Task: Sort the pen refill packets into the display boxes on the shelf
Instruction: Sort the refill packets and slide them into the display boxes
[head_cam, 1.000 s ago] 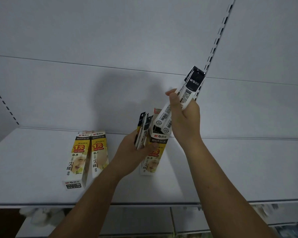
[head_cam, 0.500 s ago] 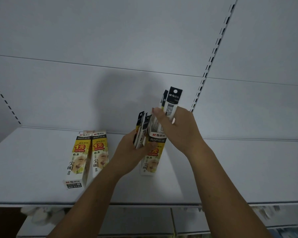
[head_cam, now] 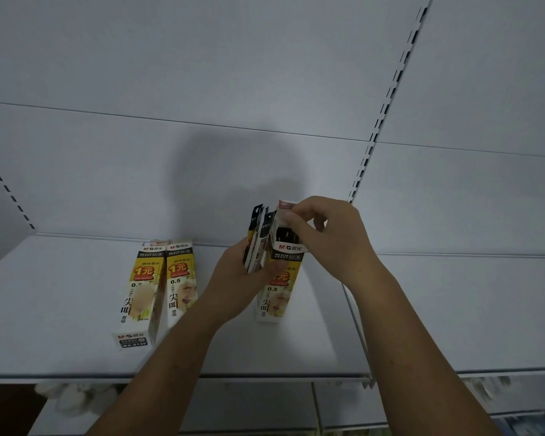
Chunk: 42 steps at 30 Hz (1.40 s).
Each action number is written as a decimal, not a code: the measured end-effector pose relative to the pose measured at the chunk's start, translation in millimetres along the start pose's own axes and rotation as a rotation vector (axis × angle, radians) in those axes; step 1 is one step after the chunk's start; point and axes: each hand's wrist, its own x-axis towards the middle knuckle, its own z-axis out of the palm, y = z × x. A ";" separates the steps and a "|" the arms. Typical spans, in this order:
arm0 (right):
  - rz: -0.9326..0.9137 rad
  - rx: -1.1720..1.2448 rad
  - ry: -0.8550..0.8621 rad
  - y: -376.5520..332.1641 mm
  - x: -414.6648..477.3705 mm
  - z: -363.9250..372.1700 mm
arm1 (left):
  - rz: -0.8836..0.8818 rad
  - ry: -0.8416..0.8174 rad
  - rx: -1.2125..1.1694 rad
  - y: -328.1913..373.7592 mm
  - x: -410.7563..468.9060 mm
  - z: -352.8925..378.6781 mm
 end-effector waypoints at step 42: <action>0.116 0.472 0.601 -27.8 4.5 -20.9 | -0.025 0.099 0.007 6.9 1.0 -2.6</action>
